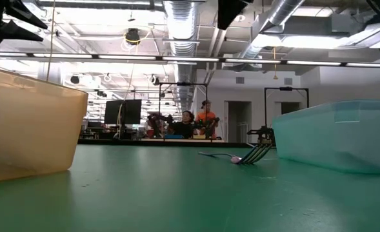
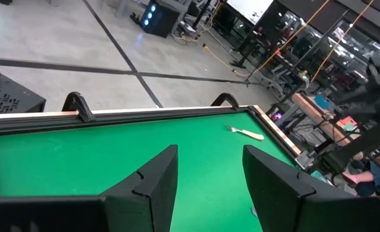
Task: Sort silverware by color (type)
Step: Put the yellow fork into the green bin
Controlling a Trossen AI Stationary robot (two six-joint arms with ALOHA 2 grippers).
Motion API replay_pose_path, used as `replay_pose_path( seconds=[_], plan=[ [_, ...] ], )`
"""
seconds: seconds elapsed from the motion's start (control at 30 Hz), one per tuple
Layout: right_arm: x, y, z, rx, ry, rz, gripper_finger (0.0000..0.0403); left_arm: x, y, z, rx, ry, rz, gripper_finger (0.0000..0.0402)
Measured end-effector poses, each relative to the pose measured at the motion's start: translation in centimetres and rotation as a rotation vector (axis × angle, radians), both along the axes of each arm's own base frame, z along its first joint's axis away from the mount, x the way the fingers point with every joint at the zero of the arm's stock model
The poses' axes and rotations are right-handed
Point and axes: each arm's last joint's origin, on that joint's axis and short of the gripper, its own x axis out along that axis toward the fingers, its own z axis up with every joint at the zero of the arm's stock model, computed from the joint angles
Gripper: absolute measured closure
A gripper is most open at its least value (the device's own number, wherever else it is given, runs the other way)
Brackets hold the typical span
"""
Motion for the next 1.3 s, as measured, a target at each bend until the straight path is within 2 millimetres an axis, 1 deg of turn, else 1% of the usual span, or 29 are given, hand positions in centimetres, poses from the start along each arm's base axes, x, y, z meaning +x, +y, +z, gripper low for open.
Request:
replay_pose_path(
  seconds=[0.03,0.17,0.3,0.43,0.6,0.7,0.77,0.87,0.97,1.07,1.17,1.3],
  plan=[
    [-0.2,-0.5,0.2,-0.008,-0.002,0.000,0.0266,0.0,0.0,0.0,0.000,0.000,0.000,0.0243],
    [-2.6,-2.2,2.1,-0.041,0.003,0.028,0.0266,0.0,0.0,0.0,0.006,0.006,-0.002,0.0243],
    [-6.2,-4.1,4.9,-0.086,-0.040,0.025,0.0267,0.0,0.0,0.0,0.007,0.006,-0.002,0.0243],
    [-10.0,-6.5,7.2,-0.123,-0.081,-0.038,0.0267,0.0,0.0,0.0,0.003,0.003,-0.001,0.0243],
    [-13.6,-9.8,8.4,-0.144,-0.076,-0.113,0.0267,-0.1,0.1,0.0,0.011,-0.008,0.056,0.0243],
    [-14.9,-11.8,8.4,-0.095,-0.087,-0.148,0.0267,-0.2,0.3,0.1,0.032,-0.011,0.122,0.0243],
    [-15.5,-13.3,8.1,-0.043,-0.092,-0.142,0.0267,-0.3,0.3,0.1,0.041,-0.012,0.150,0.0243],
    [-16.0,-15.3,6.8,0.003,-0.046,-0.146,0.0267,-0.4,0.4,0.1,0.050,-0.012,0.176,0.0243],
    [-16.5,-17.5,4.2,0.058,0.044,-0.202,0.0267,-0.4,0.4,0.1,0.054,-0.013,0.189,0.0243],
    [-16.5,-19.0,1.0,0.103,0.081,-0.223,0.0267,-0.4,0.4,0.1,0.055,-0.013,0.191,0.0243],
    [-16.9,-20.2,-2.8,0.115,0.091,-0.217,0.0267,-0.4,0.4,0.1,0.055,-0.013,0.192,0.0243],
    [-17.3,-20.7,-7.7,0.164,0.024,-0.175,0.0267,-0.4,0.4,0.1,0.055,-0.013,0.192,0.0243]
  ],
)
